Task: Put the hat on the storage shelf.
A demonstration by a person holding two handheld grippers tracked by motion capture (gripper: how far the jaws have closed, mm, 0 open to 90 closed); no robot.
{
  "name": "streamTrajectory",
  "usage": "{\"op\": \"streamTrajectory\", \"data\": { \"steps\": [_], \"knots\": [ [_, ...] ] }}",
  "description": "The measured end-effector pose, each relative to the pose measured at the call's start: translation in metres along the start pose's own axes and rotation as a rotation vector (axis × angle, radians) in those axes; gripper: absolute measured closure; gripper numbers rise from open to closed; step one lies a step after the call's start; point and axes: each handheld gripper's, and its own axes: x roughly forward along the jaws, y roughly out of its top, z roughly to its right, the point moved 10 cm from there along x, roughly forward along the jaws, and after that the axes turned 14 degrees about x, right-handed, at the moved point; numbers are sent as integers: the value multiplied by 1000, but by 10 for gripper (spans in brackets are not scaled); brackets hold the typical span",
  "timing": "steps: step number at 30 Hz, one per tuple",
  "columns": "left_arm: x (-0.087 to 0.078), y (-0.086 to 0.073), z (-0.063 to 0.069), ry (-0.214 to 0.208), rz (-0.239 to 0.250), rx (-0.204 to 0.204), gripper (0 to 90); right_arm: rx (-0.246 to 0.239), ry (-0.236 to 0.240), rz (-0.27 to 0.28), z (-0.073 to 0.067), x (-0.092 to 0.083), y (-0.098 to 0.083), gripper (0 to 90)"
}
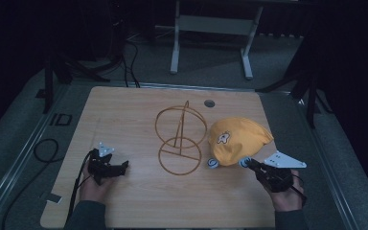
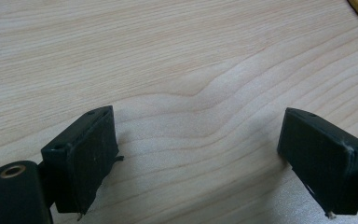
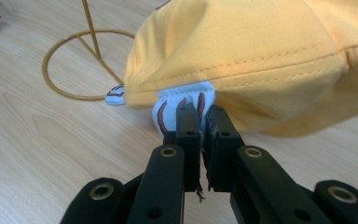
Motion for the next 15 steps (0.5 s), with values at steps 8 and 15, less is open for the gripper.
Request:
{"op": "streamTrajectory", "data": {
  "steps": [8, 15],
  "knots": [
    [0, 0, 0, 0, 2, -2, 118, -2, 27, 35, -4, -6, 16, 859],
    [0, 0, 0, 0, 2, -2, 118, -4, 28, 56, -6, -10, 25, 858]
  ]
}}
